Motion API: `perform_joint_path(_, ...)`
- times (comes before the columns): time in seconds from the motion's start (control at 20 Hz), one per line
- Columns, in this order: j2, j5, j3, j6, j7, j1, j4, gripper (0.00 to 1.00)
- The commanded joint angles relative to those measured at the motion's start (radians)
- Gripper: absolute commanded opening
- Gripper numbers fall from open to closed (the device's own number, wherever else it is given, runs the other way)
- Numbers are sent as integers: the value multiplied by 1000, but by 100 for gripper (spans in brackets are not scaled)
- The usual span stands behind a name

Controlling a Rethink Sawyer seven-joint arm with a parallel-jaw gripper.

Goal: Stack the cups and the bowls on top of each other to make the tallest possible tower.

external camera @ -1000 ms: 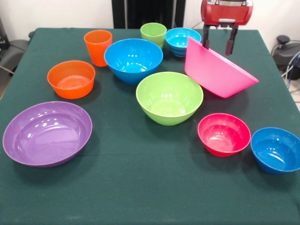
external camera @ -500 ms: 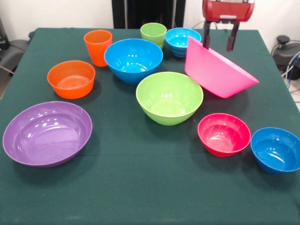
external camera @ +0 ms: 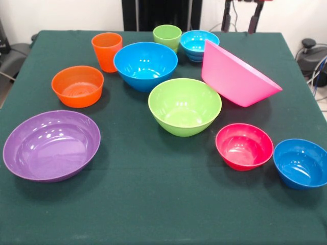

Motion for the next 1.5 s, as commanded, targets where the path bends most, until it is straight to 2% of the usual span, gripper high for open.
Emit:
perform_joint_path(0.05,-12,19,71,99,66,-5,39,100)
perform_joint_path(0.3,30,45,113,7,82,-44,76,100)
perform_joint_path(0.55,73,25,112,-63,93,-41,74,100)
perform_joint_path(0.8,138,20,150,-152,94,-82,83,100)
perform_joint_path(1.2,245,-2,135,-274,110,-75,43,100)
perform_joint_path(1.3,251,11,160,-292,118,-95,61,100)
perform_joint_path(1.5,217,31,205,-271,120,-130,99,100)
